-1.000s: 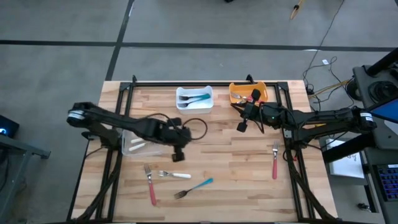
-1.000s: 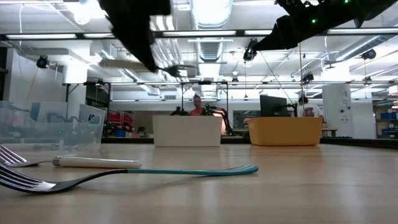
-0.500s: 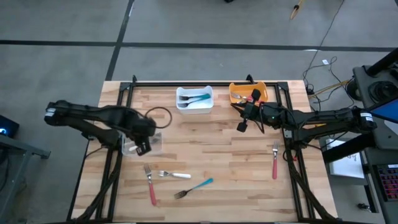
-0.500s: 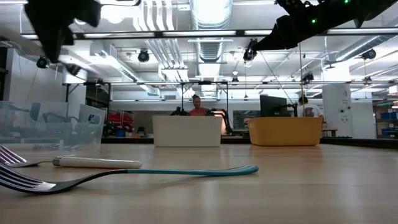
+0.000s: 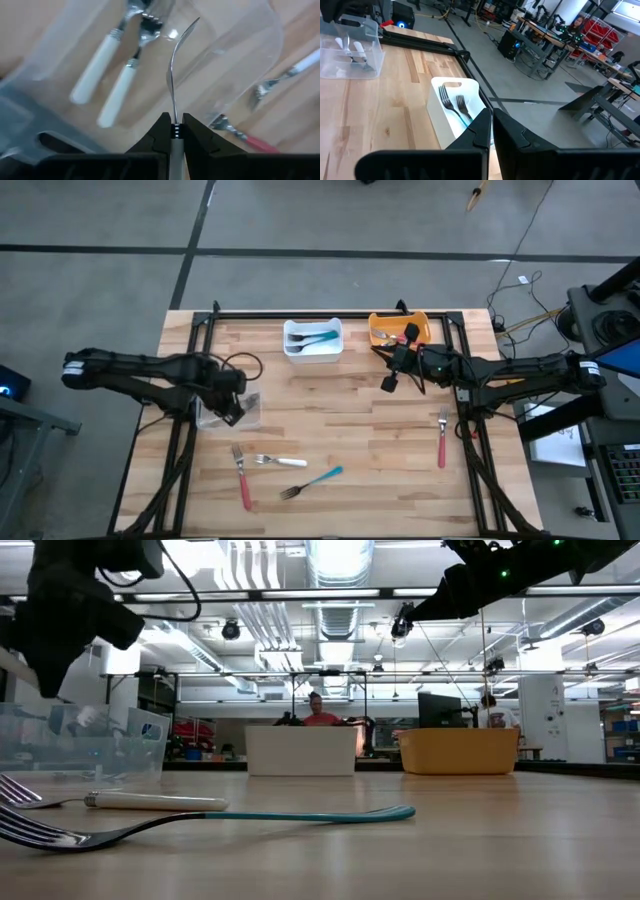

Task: Sort silverware by color (type)
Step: Put the top white fork into the transparent bin

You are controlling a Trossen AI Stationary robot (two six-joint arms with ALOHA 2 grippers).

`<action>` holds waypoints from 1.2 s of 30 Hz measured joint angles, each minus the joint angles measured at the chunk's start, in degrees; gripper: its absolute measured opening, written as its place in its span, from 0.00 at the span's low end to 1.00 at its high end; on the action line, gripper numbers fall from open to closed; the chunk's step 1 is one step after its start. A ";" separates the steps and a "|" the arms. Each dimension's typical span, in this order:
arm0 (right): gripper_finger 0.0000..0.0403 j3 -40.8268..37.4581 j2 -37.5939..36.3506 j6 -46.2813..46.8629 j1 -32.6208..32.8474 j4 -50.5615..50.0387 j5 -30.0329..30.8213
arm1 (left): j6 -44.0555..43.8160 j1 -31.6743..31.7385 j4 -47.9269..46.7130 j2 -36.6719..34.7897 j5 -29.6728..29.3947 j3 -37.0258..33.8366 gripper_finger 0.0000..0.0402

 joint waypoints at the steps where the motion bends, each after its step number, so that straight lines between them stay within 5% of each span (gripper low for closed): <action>1: 0.02 0.00 0.01 -0.04 0.00 -0.01 0.01 | 0.06 0.58 1.08 -0.24 1.14 -0.69 0.03; 15: 0.02 0.00 0.02 -0.36 0.00 0.04 0.01 | 1.96 4.32 3.48 -1.69 5.93 -4.25 0.03; 36: 0.02 0.00 0.02 -0.51 0.00 0.06 0.01 | -0.34 4.34 4.92 2.56 2.50 -4.36 0.03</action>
